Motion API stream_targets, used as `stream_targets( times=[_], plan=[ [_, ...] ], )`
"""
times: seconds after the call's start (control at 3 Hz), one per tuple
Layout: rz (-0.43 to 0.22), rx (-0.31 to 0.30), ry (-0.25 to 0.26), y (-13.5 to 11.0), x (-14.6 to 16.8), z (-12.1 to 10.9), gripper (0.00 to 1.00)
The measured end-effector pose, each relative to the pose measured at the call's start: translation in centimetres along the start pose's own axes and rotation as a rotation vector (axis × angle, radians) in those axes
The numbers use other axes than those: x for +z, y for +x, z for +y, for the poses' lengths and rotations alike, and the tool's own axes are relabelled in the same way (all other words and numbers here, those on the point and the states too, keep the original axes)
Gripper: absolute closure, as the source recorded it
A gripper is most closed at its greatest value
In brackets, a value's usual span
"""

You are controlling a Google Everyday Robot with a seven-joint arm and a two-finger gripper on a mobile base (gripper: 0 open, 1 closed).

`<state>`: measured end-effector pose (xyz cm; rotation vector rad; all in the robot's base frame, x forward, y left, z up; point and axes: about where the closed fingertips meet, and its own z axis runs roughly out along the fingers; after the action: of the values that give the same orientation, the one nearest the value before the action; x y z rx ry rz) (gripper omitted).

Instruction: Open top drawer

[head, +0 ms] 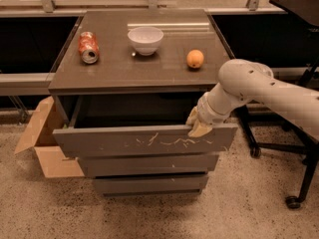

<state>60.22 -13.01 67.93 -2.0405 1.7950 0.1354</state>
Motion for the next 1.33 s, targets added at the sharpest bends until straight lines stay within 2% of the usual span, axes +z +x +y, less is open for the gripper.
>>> stream_targets(
  times=[0.67, 1.0, 1.33],
  plan=[
    [0.0, 0.0, 0.0, 0.0, 0.0, 0.0, 0.11],
    [0.0, 0.0, 0.0, 0.0, 0.0, 0.0, 0.0],
    [-0.029, -0.013, -0.043, -0.5, 0.2, 1.2, 0.0]
  ],
)
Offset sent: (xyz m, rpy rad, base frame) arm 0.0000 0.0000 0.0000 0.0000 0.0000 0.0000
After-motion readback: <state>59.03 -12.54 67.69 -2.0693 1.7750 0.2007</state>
